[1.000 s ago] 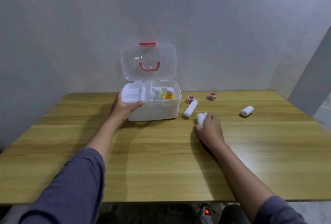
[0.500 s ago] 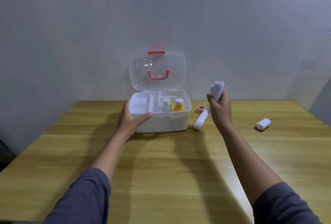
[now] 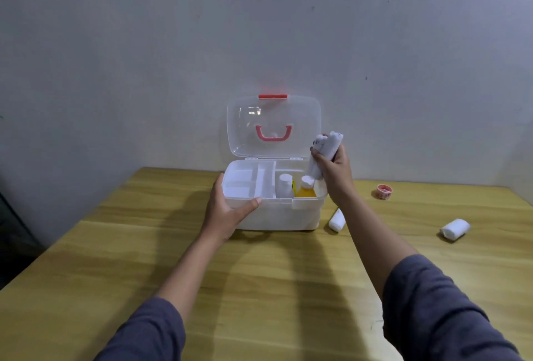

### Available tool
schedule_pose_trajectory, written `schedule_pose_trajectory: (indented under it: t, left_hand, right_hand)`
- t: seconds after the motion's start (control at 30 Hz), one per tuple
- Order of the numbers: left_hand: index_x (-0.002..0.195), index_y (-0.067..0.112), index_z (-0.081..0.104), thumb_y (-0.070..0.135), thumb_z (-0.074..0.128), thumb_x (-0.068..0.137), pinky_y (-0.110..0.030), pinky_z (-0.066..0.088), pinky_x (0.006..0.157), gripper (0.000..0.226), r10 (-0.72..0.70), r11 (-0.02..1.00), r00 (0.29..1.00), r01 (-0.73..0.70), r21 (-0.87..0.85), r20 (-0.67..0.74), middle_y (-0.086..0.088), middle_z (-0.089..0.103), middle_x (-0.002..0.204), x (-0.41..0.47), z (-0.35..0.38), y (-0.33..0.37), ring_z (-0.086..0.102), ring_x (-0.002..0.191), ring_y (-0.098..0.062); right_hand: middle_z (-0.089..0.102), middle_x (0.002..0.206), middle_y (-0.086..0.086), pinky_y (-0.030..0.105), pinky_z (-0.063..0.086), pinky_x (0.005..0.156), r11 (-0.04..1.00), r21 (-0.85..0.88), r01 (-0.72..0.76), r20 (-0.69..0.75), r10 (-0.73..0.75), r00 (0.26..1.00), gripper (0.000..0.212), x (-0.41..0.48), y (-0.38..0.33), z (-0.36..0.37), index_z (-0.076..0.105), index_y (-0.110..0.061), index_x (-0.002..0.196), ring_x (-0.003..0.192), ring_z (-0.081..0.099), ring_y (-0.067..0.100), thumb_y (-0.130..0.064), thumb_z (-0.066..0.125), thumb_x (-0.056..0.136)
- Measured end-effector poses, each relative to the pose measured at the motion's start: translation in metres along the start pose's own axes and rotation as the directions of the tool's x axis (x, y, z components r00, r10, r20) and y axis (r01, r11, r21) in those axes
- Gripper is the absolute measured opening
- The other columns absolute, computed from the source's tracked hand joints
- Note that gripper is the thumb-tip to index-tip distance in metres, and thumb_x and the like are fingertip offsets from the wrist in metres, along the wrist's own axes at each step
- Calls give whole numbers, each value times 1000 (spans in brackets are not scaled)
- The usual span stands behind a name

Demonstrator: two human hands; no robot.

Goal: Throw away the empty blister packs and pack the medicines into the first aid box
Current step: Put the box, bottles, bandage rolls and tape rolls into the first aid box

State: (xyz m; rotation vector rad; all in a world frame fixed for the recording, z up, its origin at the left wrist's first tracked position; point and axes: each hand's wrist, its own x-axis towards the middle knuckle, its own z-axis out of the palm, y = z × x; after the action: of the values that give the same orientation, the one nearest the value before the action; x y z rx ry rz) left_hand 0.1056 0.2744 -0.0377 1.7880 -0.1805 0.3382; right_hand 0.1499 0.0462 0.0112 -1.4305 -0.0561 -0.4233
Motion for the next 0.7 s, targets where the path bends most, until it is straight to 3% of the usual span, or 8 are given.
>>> schedule_pose_trajectory:
  t: [0.2,0.37,0.57,0.7]
  left_hand:
    - [130,26,47,54,79,54,-35,48,99,87,-1,1000,1000,0,21,11,7,60,124,0,-2,-2,56,117,-12]
    - [130,26,48,54,79,54,-41,48,100,87,-13,999,1000,12,39,21,5,60,125,2,-4,-2,57,116,-15]
    - [129,27,47,55,78,53,-33,47,97,86,-15,999,999,14,33,32,7,60,124,1,-4,1,56,116,-14]
    - [129,27,48,54,80,55,-40,49,99,85,-18,999,999,16,36,35,6,61,124,2,-6,0,57,116,-14]
  right_hand:
    - [57,114,9,36,50,89,993,-121,-14,32,18,999,51,-1,1,2,44,-14,130,98,57,18,-5,62,83]
    - [61,102,7,38,53,85,974,-224,-24,43,35,998,34,-2,0,-3,56,-12,109,93,59,21,-2,66,78]
    - [64,99,7,32,51,80,957,-290,-25,104,58,993,31,-7,-1,-15,60,-8,99,90,60,19,-7,75,72]
    - [66,103,12,39,52,93,945,-327,-3,157,58,986,31,-8,-5,-19,62,-3,102,103,63,26,-9,74,74]
